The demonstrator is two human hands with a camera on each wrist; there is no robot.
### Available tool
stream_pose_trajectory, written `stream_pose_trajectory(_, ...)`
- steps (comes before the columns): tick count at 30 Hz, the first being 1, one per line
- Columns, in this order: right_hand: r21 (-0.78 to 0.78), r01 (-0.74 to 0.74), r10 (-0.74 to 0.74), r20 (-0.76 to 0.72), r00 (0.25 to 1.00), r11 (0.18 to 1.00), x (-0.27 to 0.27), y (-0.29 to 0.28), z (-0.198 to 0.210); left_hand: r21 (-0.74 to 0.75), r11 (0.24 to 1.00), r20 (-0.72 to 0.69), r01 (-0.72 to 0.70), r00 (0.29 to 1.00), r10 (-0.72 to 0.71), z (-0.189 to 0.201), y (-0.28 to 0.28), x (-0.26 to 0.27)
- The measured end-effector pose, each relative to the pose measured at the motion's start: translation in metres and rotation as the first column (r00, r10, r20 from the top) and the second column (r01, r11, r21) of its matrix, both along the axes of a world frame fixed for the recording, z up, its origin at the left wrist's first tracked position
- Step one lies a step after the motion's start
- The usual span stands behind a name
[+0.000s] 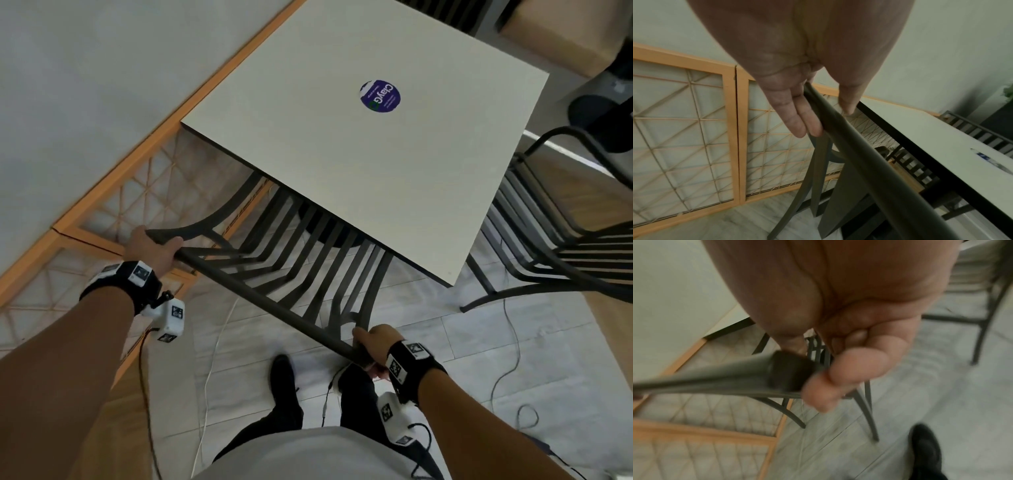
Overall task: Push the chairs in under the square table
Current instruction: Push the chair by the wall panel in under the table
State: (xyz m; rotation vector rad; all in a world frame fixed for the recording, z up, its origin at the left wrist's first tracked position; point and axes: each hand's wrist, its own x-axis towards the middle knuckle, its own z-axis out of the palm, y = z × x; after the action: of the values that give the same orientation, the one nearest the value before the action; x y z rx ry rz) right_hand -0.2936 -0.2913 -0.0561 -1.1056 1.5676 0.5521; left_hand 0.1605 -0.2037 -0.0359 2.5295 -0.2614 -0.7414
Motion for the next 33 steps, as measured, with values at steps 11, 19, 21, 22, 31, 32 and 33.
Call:
stream_pose_trajectory(11,-0.231,-0.446,0.386,-0.264,0.884,0.865,-0.044,-0.013,0.019,0.058,0.997,-0.322,0.047,0.946,-0.026,-0.022,0.126,-0.059)
stream_pose_trajectory(19,-0.250,-0.465,0.401,-0.267,0.876,0.849,-0.025,0.010,0.017,0.245,0.888,-0.402,0.388,0.874,-0.271,-0.052,0.168,-0.097)
stream_pose_trajectory(21,-0.268,-0.446,0.388,-0.242,0.889,0.854,-0.023,0.014,0.016,0.191,0.877,-0.415,0.441,0.846,-0.335,-0.040,0.158,-0.109)
stream_pose_trajectory(22,-0.277,-0.442,0.386,-0.235,0.892,0.853,-0.023,0.015,0.015,0.161,0.869,-0.411,0.467,0.833,-0.371,-0.033,0.152,-0.114)
stream_pose_trajectory(31,-0.288,-0.421,0.380,-0.188,0.906,0.860,-0.065,0.016,0.013,-0.010,0.748,-0.153,0.663,0.738,-0.657,0.053,0.080,-0.179)
stream_pose_trajectory(32,-0.285,-0.414,0.375,-0.182,0.909,0.865,-0.075,0.014,0.013,-0.030,0.731,-0.144,0.681,0.721,-0.678,0.060,0.072,-0.189)
stream_pose_trajectory(33,-0.281,-0.407,0.370,-0.177,0.912,0.869,-0.084,0.010,0.012,-0.050,0.714,-0.140,0.698,0.703,-0.697,0.065,0.064,-0.200)
